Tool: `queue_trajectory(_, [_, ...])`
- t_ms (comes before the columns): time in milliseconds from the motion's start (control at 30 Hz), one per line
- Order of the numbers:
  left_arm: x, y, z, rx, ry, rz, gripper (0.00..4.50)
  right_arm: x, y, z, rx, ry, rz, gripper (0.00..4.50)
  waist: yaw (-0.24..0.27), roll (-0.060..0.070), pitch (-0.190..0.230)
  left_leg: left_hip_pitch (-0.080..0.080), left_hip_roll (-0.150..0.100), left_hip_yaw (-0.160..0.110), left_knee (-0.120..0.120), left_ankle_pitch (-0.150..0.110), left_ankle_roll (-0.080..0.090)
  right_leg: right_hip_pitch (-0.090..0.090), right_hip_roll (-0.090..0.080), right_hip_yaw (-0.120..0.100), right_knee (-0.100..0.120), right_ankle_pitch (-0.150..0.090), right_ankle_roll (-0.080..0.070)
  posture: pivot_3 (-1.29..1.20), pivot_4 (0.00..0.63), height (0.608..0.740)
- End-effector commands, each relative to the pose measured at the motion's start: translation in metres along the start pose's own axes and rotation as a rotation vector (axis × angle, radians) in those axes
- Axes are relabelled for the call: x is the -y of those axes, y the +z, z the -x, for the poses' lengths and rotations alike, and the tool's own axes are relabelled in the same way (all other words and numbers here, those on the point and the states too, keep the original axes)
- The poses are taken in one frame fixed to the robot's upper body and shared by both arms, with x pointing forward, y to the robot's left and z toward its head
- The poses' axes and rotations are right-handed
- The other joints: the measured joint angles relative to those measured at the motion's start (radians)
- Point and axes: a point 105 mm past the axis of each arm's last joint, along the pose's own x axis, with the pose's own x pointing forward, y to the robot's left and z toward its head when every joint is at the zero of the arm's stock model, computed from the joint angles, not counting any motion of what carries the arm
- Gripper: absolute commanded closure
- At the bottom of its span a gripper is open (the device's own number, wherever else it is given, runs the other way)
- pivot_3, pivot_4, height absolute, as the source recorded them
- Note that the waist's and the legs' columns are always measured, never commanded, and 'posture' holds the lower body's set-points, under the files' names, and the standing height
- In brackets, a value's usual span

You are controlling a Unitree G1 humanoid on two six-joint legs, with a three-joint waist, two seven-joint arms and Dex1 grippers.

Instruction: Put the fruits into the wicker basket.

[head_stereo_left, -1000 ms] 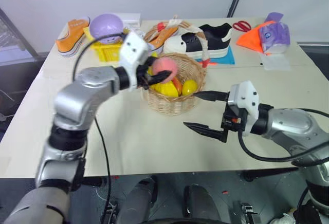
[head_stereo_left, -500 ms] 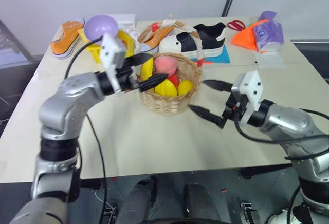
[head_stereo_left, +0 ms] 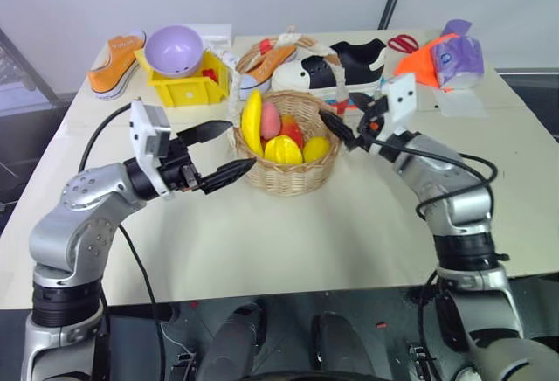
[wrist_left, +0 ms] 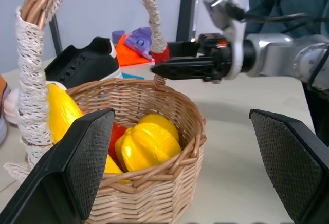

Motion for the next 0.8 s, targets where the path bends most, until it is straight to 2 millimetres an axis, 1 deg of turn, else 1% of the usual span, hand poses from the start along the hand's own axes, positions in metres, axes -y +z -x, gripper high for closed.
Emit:
queue_trajectory(33, [0.007,0.01,-0.002,0.034,-0.015,-0.04,0.0,0.002,0.021,-0.002,0.084,-0.02,0.015,2.84,-0.001,0.0,0.0,0.0,0.0,0.0,-0.001,0.001,0.0,0.0,0.0,0.0,0.0,0.0,0.0,0.0,0.15,0.74])
queue_trajectory(67, [0.008,0.009,-0.003,0.034,-0.015,-0.039,0.0,0.003,0.023,-0.001,0.095,-0.031,0.017,3.41,-0.001,0.0,0.0,0.0,0.0,0.0,-0.001,0.001,0.0,-0.001,0.0,0.0,0.0,0.0,0.0,0.0,0.15,0.74])
queue_trajectory(133, [0.007,0.007,-0.006,0.027,-0.009,-0.049,0.0,0.007,0.029,0.002,0.117,-0.065,0.049,4.39,-0.002,0.0,0.0,0.001,0.0,0.0,-0.002,0.001,-0.001,-0.001,0.0,0.0,0.001,0.0,0.0,0.0,0.15,0.74])
queue_trajectory(200, [0.005,0.006,-0.009,0.031,-0.001,-0.046,0.0,0.018,0.037,0.009,0.145,-0.135,0.104,4.45,-0.002,0.001,0.0,0.001,0.0,0.001,-0.003,0.001,-0.001,-0.001,0.0,0.001,0.001,0.0,0.0,0.0,0.15,0.74])
queue_trajectory(267, [0.006,0.006,-0.012,0.039,-0.005,-0.041,0.0,0.032,0.046,0.02,0.177,-0.215,0.128,4.45,0.001,0.001,0.0,0.001,0.0,0.0,-0.003,0.001,-0.002,-0.002,0.0,0.001,0.001,0.0,0.0,0.0,0.15,0.74])
queue_trajectory(333, [0.008,0.004,-0.017,0.044,-0.012,-0.037,0.0,0.062,0.057,0.044,0.198,-0.362,0.158,4.45,0.004,0.001,0.0,0.001,0.0,0.0,-0.003,0.001,-0.002,-0.002,0.0,0.001,0.001,0.0,0.0,0.0,0.15,0.74])
queue_trajectory(367, [0.009,0.003,-0.019,0.046,-0.016,-0.034,0.0,0.073,0.061,0.055,0.208,-0.42,0.173,4.45,0.007,0.001,0.0,0.001,0.0,0.0,-0.004,0.001,-0.002,-0.002,0.0,0.001,0.001,0.0,0.0,0.0,0.15,0.74])
queue_trajectory(400, [0.01,0.003,-0.022,0.053,-0.022,-0.032,0.0,0.084,0.065,0.069,0.213,-0.475,0.189,4.45,0.008,0.001,0.0,0.001,-0.001,0.0,-0.004,0.001,-0.002,-0.001,0.0,0.001,0.001,0.0,0.0,0.0,0.15,0.74])
queue_trajectory(467, [0.011,0.004,-0.027,0.071,-0.022,-0.031,0.0,0.1,0.07,0.091,0.21,-0.556,0.22,4.45,0.008,0.001,0.0,0.001,-0.001,0.0,-0.004,0.001,-0.002,-0.001,0.0,0.001,0.001,0.0,0.0,0.0,0.15,0.74])
queue_trajectory(567, [0.01,0.003,-0.036,0.093,-0.012,-0.033,0.0,0.125,0.065,0.12,0.148,-0.668,0.259,4.45,0.002,0.001,0.0,0.001,-0.001,0.001,-0.004,0.002,-0.001,0.003,0.0,0.001,0.001,0.0,0.0,0.0,0.15,0.74])
queue_trajectory(667, [0.014,0.003,-0.044,0.11,-0.04,-0.027,0.0,0.155,0.048,0.149,0.049,-0.821,0.244,4.45,-0.01,0.002,0.0,0.001,0.0,0.002,-0.005,0.002,-0.001,0.002,0.0,0.002,0.002,0.0,0.0,0.0,0.15,0.74])
queue_trajectory(733, [0.016,0.002,-0.048,0.111,-0.055,-0.026,0.0,0.167,0.039,0.16,0.02,-0.885,0.2,4.45,-0.017,0.002,0.0,0.002,0.001,0.002,-0.005,0.002,0.0,0.002,0.0,0.002,0.002,0.0,0.0,0.0,0.15,0.74])
queue_trajectory(800, [0.018,0.0,-0.05,0.109,-0.066,-0.03,0.0,0.173,0.033,0.167,0.013,-0.924,0.182,4.45,-0.023,0.004,0.0,0.002,0.001,0.002,-0.005,0.003,0.0,0.002,0.0,0.002,0.002,0.0,0.0,0.0,0.15,0.74])
